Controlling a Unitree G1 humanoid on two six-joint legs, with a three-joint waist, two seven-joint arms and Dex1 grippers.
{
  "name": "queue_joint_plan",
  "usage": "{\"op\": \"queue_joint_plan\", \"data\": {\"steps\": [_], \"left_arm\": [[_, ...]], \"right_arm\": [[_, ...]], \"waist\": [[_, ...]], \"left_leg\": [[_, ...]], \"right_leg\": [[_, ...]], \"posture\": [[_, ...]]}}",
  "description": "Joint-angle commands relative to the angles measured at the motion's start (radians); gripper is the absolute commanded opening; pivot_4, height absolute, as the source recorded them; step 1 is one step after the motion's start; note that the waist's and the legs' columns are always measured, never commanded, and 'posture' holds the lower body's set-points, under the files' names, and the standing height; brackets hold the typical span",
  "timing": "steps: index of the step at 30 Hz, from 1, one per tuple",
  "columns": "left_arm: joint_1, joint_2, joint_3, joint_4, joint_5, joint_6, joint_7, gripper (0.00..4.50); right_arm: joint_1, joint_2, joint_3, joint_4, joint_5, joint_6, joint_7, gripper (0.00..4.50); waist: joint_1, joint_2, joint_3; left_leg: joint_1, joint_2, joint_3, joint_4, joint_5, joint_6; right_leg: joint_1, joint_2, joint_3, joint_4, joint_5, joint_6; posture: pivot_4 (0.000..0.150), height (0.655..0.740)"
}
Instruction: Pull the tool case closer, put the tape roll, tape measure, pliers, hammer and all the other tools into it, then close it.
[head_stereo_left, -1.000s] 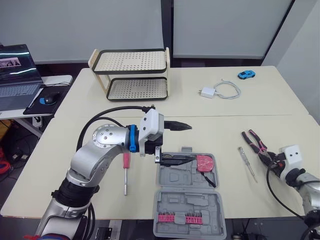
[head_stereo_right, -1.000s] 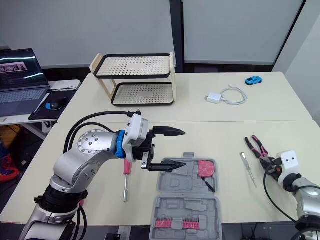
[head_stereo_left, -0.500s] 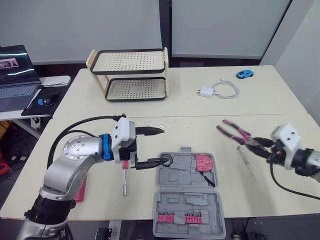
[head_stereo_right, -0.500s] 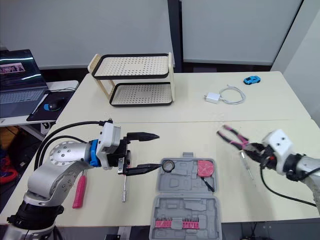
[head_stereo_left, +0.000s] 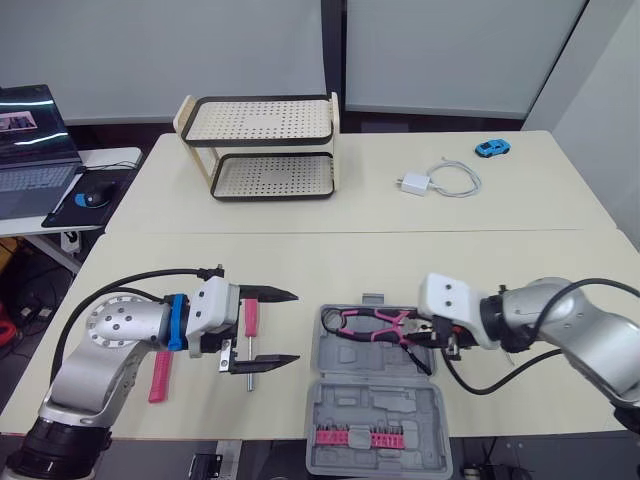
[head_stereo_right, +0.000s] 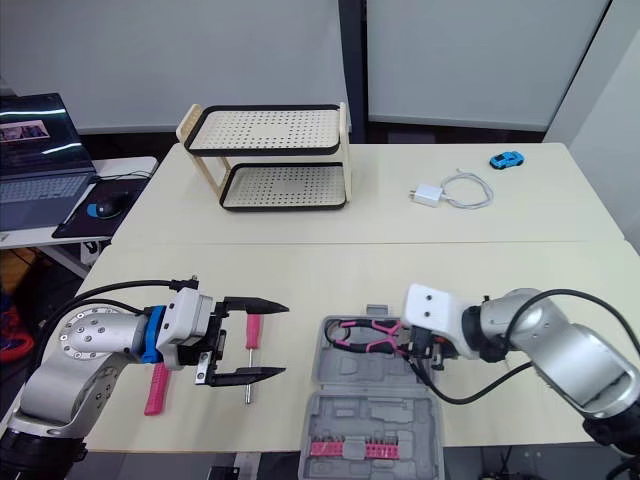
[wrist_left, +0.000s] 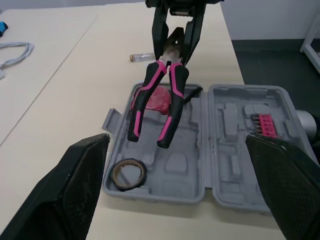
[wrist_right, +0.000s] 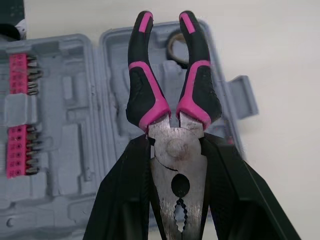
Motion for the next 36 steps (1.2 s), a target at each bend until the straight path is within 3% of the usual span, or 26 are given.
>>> {"op": "queue_joint_plan", "data": {"steps": [1, 13, 36], "left_arm": [[-0.001, 0.026, 0.026, -0.007, -0.004, -0.030, -0.030, 4.50], [0.013, 0.054, 0.017, -0.021, -0.009, -0.015, -0.050, 4.50], [0.040, 0.080, 0.024, -0.017, 0.010, -0.029, -0.065, 4.50]], "right_arm": [[-0.041, -0.010, 0.058, -0.043, -0.046, 0.023, 0.008, 1.17], [-0.115, 0.099, 0.186, -0.012, -0.108, 0.120, -0.044, 1.17], [-0.156, 0.176, 0.263, 0.095, -0.205, 0.027, -0.035, 1.17]], "waist": [[0.001, 0.000, 0.000], [-0.005, 0.000, 0.000], [-0.006, 0.000, 0.000]], "left_leg": [[0.000, 0.000, 0.000, 0.000, 0.000, 0.000], [-0.001, 0.000, 0.000, -0.001, 0.001, -0.002], [-0.001, 0.000, 0.000, -0.001, 0.000, 0.000]], "right_leg": [[0.000, 0.000, 0.000, 0.000, 0.000, 0.000], [-0.004, 0.001, 0.001, 0.002, 0.000, 0.000], [-0.005, 0.001, 0.001, 0.003, 0.000, 0.000]], "posture": [[0.150, 0.7400], [0.150, 0.7400], [0.150, 0.7400]]}}
